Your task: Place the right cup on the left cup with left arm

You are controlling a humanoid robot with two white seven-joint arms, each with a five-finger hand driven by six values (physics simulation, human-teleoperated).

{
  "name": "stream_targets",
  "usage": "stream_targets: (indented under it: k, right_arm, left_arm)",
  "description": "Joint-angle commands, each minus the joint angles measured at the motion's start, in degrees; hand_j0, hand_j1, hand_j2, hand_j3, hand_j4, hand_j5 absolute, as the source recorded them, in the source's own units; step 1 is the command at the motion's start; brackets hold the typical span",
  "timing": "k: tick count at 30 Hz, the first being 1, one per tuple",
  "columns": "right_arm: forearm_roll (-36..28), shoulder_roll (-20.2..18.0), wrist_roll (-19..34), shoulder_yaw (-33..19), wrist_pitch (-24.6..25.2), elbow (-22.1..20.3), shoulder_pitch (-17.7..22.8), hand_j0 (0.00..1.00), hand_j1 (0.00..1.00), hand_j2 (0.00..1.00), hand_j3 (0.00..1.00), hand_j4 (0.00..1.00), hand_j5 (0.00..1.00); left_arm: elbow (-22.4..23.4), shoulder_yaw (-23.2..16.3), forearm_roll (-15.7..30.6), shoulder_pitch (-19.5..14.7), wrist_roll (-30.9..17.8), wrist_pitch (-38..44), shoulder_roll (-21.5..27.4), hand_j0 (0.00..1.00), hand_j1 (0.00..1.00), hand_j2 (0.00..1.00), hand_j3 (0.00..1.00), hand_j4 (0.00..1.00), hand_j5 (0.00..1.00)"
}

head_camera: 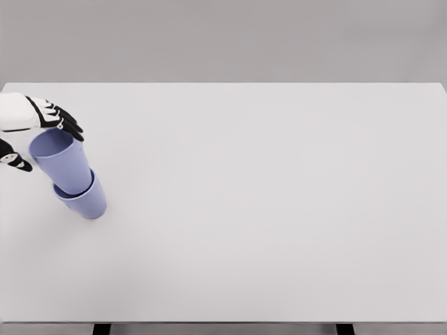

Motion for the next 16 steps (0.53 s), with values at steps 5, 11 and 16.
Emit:
stream_targets:
  k: [5,11,16]
  right_arm:
    - [0.0,0.0,0.0,0.0,0.0,0.0,0.0,1.0,1.0,1.0,1.0,1.0,1.0]
    - [0.0,0.0,0.0,0.0,0.0,0.0,0.0,1.0,1.0,1.0,1.0,1.0,1.0]
    - [0.0,0.0,0.0,0.0,0.0,0.0,0.0,1.0,1.0,1.0,1.0,1.0,1.0]
  left_arm:
    - [-0.2,0.6,0.8,0.0,0.0,0.2,0.7,1.0,1.0,1.0,1.0,1.0,1.0]
    - [-5.5,3.8,7.2,-4.7,0.0,0.2,-7.6,1.0,1.0,1.0,1.0,1.0,1.0]
    - [-6.4,2.9,9.2,-5.7,0.0,0.2,-16.1,1.0,1.0,1.0,1.0,1.0,1.0]
